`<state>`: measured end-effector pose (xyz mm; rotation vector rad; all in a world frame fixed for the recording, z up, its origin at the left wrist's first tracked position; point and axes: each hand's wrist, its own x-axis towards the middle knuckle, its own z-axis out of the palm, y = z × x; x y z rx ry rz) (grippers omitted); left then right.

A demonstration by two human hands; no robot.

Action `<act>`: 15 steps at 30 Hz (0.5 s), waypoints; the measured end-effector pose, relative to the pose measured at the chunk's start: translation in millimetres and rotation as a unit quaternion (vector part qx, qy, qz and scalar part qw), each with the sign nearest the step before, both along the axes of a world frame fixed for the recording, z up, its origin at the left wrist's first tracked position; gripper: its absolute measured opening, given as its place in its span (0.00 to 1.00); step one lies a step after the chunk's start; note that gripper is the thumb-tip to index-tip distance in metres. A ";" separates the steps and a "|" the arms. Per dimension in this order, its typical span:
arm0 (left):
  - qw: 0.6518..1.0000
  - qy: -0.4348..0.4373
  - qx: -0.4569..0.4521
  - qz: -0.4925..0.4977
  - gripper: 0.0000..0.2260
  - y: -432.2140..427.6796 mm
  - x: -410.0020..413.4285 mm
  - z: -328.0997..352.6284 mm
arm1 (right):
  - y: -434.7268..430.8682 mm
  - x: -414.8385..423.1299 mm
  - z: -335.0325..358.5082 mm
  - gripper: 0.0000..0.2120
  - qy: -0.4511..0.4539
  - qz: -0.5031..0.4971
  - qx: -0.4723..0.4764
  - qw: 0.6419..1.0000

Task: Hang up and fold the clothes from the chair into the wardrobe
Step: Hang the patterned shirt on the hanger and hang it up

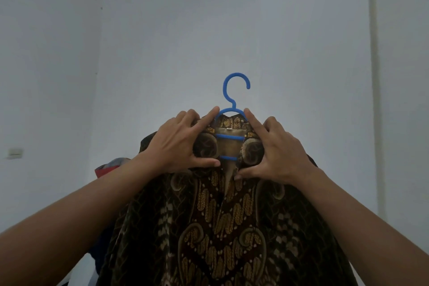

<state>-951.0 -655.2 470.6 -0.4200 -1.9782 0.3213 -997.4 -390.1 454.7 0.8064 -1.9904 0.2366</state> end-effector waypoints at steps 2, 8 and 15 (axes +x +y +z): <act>1.000 -0.007 0.000 0.001 0.53 2.6 -0.7 -4.5 | 3.5 -1.4 -4.6 0.61 -0.014 0.010 -0.003 1.000; 0.998 -0.046 0.004 0.033 0.54 9.9 2.7 -19.7 | 3.5 -2.4 -28.3 0.56 -0.045 -0.011 -0.006 0.999; 0.997 -0.065 0.013 0.037 0.54 8.9 38.9 -27.8 | -2.6 44.0 -37.3 0.56 -0.022 -0.085 0.006 0.996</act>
